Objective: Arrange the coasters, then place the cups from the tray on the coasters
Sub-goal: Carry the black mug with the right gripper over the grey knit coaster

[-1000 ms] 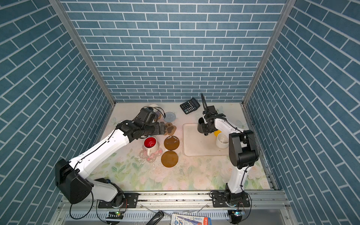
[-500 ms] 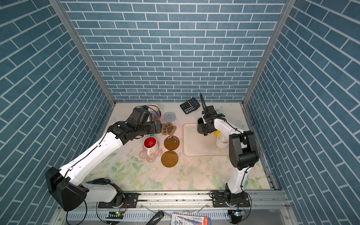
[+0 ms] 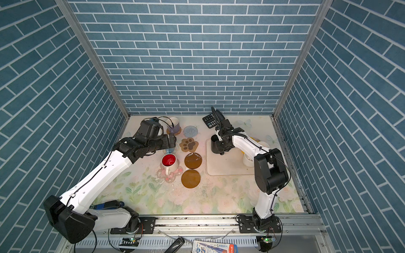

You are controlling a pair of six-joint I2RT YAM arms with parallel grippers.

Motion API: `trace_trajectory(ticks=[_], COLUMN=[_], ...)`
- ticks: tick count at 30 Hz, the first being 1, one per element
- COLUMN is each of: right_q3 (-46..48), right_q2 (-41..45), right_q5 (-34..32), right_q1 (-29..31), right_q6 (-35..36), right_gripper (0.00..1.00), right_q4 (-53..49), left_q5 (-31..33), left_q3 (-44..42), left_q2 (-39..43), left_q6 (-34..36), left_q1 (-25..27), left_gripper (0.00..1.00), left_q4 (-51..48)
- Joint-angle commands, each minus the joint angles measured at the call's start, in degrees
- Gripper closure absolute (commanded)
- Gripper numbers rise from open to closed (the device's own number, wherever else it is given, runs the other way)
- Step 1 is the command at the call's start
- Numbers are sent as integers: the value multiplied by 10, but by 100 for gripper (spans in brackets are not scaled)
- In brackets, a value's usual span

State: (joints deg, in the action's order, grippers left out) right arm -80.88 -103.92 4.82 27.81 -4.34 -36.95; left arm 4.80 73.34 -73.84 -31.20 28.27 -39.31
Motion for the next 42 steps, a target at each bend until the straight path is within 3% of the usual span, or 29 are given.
trace_trajectory(ticks=[1, 10, 29, 42], right_q3=[-62, -154, -525, -620], right_q2=[13, -43, -316, -405], right_q5=[22, 51, 81, 76], right_q1=[12, 27, 50, 73], right_q6=[-6, 9, 57, 45], right_gripper=[100, 100, 100, 100], right_q4=[26, 52, 4, 9], left_q5=[-9, -27, -64, -71], left_q3=[-7, -5, 4, -23], left_q2=[8, -2, -17, -13], left_q6=[8, 14, 58, 69], left_q1=[-16, -50, -110, -115], left_gripper=[1, 1, 1, 1], left_q4=[0, 15, -17, -13])
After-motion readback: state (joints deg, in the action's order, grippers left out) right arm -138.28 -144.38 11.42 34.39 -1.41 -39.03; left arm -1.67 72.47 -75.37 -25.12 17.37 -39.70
